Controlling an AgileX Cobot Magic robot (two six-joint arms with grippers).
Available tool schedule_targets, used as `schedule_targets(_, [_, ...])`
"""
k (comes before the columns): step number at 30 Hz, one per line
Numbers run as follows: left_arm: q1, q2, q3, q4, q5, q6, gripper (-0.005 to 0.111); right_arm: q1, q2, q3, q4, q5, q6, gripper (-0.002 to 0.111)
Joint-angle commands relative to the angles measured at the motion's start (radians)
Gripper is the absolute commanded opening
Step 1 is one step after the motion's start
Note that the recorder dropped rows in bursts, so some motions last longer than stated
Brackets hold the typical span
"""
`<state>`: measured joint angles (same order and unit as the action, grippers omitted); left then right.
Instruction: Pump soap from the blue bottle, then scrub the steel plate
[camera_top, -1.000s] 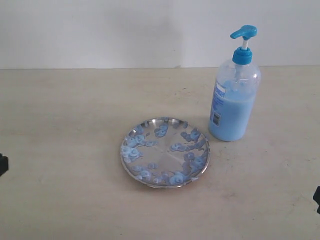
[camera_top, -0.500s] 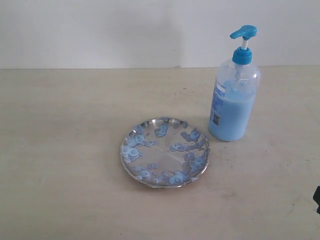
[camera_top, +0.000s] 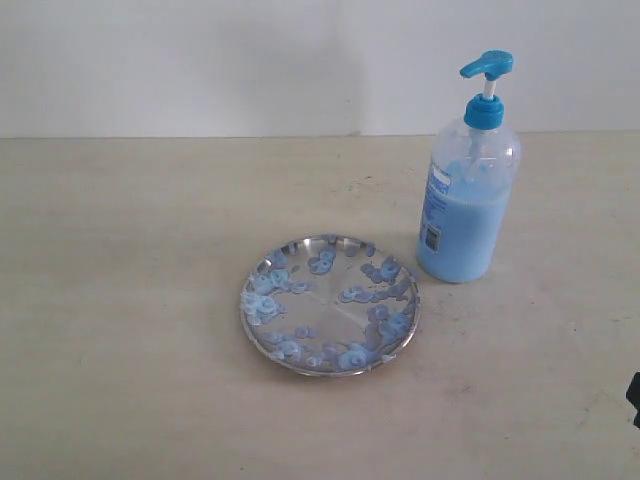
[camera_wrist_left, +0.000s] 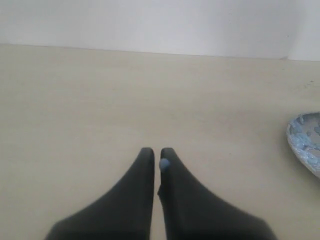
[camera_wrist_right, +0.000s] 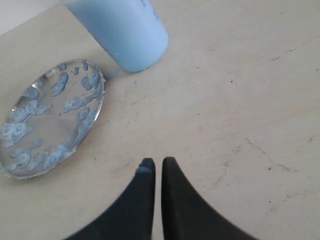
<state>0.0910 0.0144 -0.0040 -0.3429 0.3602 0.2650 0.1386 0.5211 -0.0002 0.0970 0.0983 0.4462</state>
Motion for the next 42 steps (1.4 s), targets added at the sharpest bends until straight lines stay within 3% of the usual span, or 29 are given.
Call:
schedule_targets(1, [0.003,-0.002,0.004,-0.077,0.054,-0.03,0.004,0.001,-0.001,0.0,-0.002,-0.005,-0.007,0.0])
schedule_targets(10, [0.086,-0.014,0.004,0.044,0.039,-0.096,0.004,0.001,-0.001,0.0,-0.002,-0.005,-0.007,0.0])
schedule_targets(27, [0.087,-0.014,0.004,0.044,0.03,-0.086,0.004,-0.004,-0.014,0.0,-0.002,-0.001,-0.01,0.0])
schedule_targets(32, [0.087,-0.014,0.004,0.044,0.03,-0.086,0.004,-0.066,-0.197,0.0,-0.002,0.002,-0.01,0.0])
schedule_targets(37, [0.087,-0.014,0.004,0.044,0.03,-0.086,0.004,-0.131,-0.521,0.0,-0.028,0.077,-0.031,0.0])
schedule_targets(42, [0.087,-0.014,0.004,0.044,0.027,-0.086,0.004,-0.147,-0.492,0.0,-0.08,-0.257,-0.307,0.0])
